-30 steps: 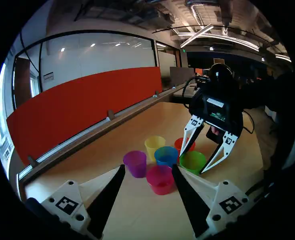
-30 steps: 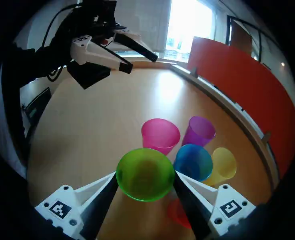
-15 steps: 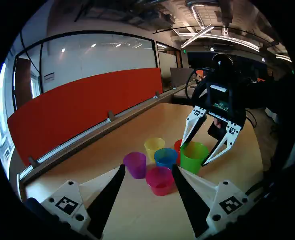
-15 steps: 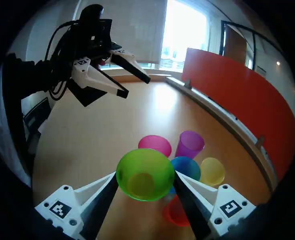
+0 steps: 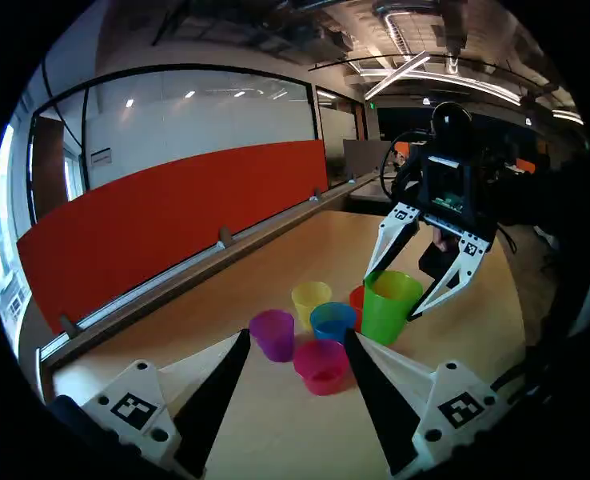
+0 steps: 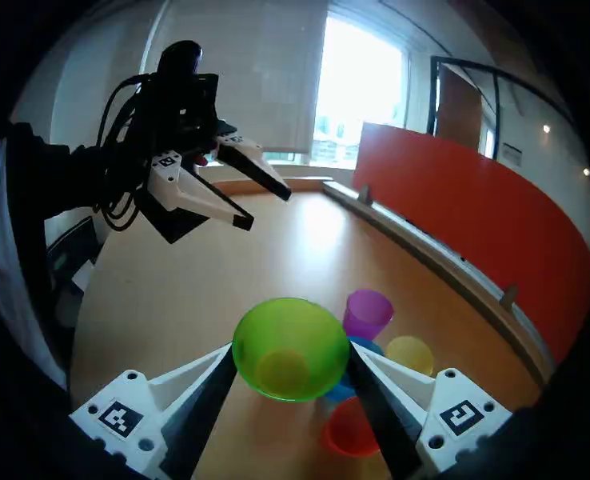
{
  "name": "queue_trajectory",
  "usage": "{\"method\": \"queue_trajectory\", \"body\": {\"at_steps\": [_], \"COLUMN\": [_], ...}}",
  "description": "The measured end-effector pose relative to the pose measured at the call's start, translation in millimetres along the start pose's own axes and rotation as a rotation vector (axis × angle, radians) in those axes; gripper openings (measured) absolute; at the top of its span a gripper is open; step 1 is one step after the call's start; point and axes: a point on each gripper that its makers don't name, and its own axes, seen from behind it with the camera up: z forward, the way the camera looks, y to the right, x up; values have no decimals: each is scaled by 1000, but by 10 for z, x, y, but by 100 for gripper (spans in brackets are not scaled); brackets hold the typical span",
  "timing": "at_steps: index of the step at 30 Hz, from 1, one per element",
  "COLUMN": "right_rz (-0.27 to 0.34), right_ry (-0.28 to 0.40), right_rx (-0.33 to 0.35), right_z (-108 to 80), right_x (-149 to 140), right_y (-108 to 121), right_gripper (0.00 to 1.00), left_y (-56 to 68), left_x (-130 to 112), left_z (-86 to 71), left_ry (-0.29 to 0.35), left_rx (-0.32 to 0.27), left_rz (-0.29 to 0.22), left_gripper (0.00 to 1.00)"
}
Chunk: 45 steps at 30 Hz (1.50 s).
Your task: Pour water
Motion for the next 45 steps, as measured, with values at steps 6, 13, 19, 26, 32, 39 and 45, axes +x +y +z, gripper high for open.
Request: {"method": "queue_trajectory", "body": {"at_steps": [6,13,19,26,32,39,45], "right_rz": [-2,4,14,29,42,48,48], "right_ry": [36,80,128,199,259,317,353], "right_rx": [-10,-23,-33,-45,-54,-63,-71], "right_z": [-56,-88,-103,-149,-205,-242,-266], "right_x": [95,184,267,413,530,645,705], "right_y": [19,56,58,50,65,67,70], "right_gripper": [95,95,95,95,95,95,95], "left_y": [4,-4,-19,-17,-16,-11,4], "left_x": [36,66,79,85,97,100,102], "left_z": [0,7,14,21,22,45,63], "left_ry": [5,10,15,18,21,24,26], "left_rx": [2,4,5,5,3,0,-7], "left_rz": [2,2,-3,-4,-4,-8,-11], "left_gripper": [86,86,86,86,86,86,86]}}
